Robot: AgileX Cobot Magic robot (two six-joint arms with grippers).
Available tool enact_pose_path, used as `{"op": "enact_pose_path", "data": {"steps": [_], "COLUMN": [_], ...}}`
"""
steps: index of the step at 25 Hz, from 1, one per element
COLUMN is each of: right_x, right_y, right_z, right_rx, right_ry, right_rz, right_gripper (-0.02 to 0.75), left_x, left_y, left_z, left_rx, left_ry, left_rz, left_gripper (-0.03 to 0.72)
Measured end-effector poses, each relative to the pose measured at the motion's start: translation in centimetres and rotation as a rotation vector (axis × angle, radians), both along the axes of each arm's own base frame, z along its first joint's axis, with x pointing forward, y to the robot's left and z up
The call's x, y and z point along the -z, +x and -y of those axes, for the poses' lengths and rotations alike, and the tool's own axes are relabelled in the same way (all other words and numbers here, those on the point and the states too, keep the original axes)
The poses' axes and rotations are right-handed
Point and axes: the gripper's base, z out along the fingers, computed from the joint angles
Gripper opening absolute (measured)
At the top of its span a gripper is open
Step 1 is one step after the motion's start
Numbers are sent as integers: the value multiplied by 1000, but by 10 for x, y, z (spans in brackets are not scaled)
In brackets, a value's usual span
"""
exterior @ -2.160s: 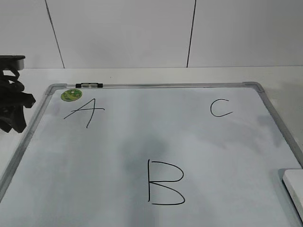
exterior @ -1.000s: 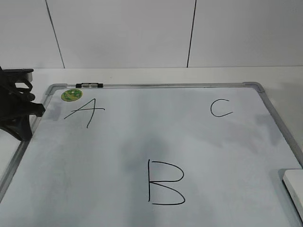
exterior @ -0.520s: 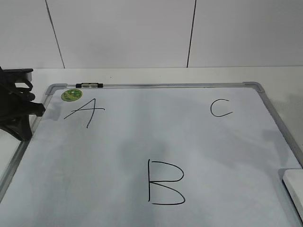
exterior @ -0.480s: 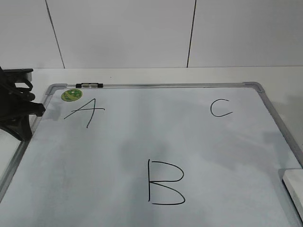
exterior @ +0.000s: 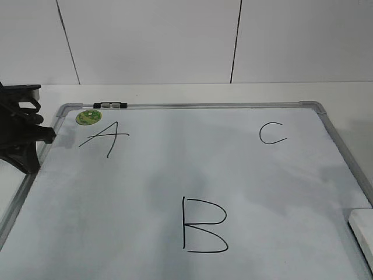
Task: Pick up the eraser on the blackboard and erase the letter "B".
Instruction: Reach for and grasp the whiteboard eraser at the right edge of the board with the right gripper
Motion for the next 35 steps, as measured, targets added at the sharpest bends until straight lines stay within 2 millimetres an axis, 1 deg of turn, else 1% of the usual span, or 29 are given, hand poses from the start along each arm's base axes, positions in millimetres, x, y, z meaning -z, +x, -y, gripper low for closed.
{"op": "enact_pose_path", "data": {"steps": [1, 3, 5, 7, 8, 12, 14, 19, 29, 30, 33, 35], "right_x": [0, 1, 2, 2, 1, -2, -1, 8, 9, 10, 18, 25], "right_y": [0, -1, -1, -2, -2, -5, -7, -10, -8, -7, 0, 5], "right_z": [1, 5, 12, 22, 22, 1, -5, -5, -8, -8, -10, -10], "right_rx": [0, 15, 30, 58, 60, 14, -2, -3, 6, 5, 4, 1], "right_ry": [-10, -57, -129, -252, -271, -221, -220, -236, -200, -201, -195, -197], "right_rz": [-1, -9, -17, -23, -21, 6, 5, -23, -11, -17, -59, -90], "right_gripper": [605, 575, 566, 559, 559, 558, 558, 557, 558, 564, 637, 657], "left_x": [0, 0, 0, 0, 0, 0, 0, 0, 0, 0, 0, 0], "left_y": [0, 0, 0, 0, 0, 0, 0, 0, 0, 0, 0, 0], "left_z": [0, 0, 0, 0, 0, 0, 0, 0, 0, 0, 0, 0], "left_rx": [0, 0, 0, 0, 0, 0, 0, 0, 0, 0, 0, 0], "left_ry": [0, 0, 0, 0, 0, 0, 0, 0, 0, 0, 0, 0], "left_rz": [0, 0, 0, 0, 0, 2, 2, 2, 2, 2, 2, 2], "left_gripper": [32, 32, 32, 32, 32, 32, 32, 32, 32, 32, 32, 32]}}
